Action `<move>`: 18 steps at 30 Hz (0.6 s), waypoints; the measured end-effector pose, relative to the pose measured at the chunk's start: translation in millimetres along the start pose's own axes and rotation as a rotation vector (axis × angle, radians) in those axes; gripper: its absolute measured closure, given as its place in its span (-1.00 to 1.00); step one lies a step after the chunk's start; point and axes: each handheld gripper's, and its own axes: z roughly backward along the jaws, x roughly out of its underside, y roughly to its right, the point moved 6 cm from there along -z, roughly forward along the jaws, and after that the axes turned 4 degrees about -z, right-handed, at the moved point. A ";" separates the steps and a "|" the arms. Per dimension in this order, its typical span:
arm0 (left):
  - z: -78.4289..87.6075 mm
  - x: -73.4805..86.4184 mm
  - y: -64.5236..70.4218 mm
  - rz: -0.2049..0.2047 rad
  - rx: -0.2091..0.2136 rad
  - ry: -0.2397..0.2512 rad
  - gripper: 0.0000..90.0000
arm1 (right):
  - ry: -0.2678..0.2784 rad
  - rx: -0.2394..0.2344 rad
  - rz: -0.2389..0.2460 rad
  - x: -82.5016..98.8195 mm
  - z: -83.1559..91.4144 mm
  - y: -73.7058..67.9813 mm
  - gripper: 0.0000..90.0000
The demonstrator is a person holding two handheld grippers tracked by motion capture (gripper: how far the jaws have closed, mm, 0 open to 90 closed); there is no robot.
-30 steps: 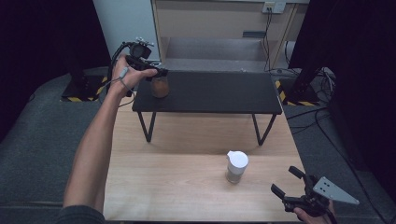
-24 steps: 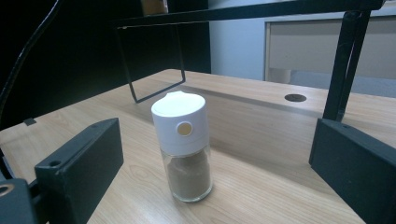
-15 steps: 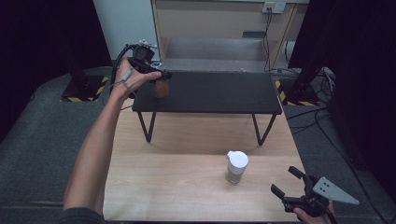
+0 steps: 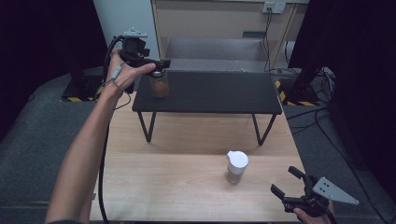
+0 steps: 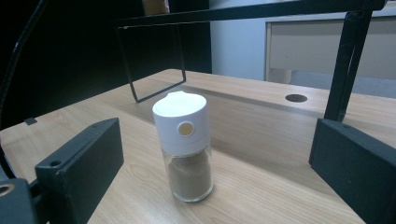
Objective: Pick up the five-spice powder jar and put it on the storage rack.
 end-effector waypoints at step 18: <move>71.7 33.1 35.3 -0.075 0.086 0.149 -0.88 | -0.005 -0.001 -0.001 -0.5 -1.6 -0.2 -0.93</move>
